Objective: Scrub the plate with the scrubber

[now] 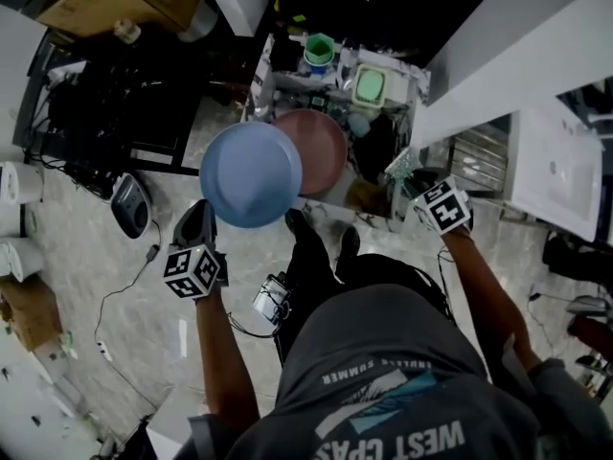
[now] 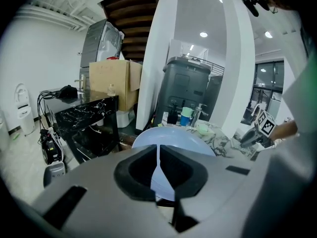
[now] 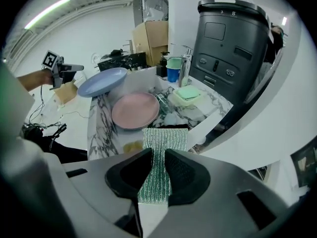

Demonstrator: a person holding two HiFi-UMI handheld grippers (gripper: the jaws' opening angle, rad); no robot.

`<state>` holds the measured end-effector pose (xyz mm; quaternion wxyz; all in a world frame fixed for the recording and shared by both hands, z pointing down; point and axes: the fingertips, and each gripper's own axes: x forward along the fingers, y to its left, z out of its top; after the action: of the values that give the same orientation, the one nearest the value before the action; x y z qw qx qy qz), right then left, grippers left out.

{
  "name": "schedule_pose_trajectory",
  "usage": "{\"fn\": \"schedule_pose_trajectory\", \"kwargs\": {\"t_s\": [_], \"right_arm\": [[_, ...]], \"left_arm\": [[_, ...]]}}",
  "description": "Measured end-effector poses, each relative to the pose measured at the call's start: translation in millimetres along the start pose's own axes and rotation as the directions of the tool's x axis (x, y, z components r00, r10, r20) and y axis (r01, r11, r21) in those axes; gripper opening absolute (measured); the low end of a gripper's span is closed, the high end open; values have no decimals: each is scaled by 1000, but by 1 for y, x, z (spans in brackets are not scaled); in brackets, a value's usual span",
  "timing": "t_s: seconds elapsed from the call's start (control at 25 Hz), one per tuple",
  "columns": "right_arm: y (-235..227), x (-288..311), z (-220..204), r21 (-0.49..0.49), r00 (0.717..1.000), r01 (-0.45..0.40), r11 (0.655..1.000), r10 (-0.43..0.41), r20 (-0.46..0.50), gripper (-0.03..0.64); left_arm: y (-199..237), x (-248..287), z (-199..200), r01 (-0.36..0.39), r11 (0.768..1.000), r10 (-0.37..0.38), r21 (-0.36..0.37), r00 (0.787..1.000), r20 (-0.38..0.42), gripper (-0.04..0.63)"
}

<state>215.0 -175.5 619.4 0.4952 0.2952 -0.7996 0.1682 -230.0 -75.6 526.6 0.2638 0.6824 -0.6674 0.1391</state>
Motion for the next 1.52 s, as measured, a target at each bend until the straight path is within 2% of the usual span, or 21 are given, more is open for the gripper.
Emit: {"fn": "schedule_pose_trajectory", "kwargs": {"t_s": [0.24, 0.76, 0.96, 1.12, 1.28, 1.36, 1.44, 1.52], "right_arm": [[1, -1, 1, -37, 1000, 4, 999, -3, 13, 161], [12, -12, 5, -66, 998, -28, 997, 32, 51, 184], [4, -31, 5, -45, 996, -3, 999, 7, 90, 187], [-2, -54, 10, -17, 987, 27, 999, -24, 160, 187], [-7, -87, 22, 5, 961, 69, 998, -68, 268, 186], [-6, -113, 37, 14, 935, 87, 996, -86, 343, 186], [-1, -147, 59, 16, 894, 101, 995, -98, 437, 183], [9, -184, 86, 6, 836, 99, 995, -86, 542, 153]], "left_arm": [[4, -2, -10, -19, 1000, 19, -16, 1000, -13, 14], [3, -3, -8, -18, 1000, 18, -20, 1000, -12, 14], [-4, -4, 6, -12, 1000, 12, 0, 1000, 6, 14], [-9, -16, 18, -17, 1000, 16, 20, 999, 32, 14], [-18, -35, 30, -21, 999, 18, 40, 997, 71, 14], [-24, -49, 41, -21, 998, 15, 51, 995, 102, 14], [-32, -65, 57, -20, 997, 10, 69, 990, 142, 14], [-42, -83, 76, -18, 996, 1, 92, 982, 189, 14]]}}
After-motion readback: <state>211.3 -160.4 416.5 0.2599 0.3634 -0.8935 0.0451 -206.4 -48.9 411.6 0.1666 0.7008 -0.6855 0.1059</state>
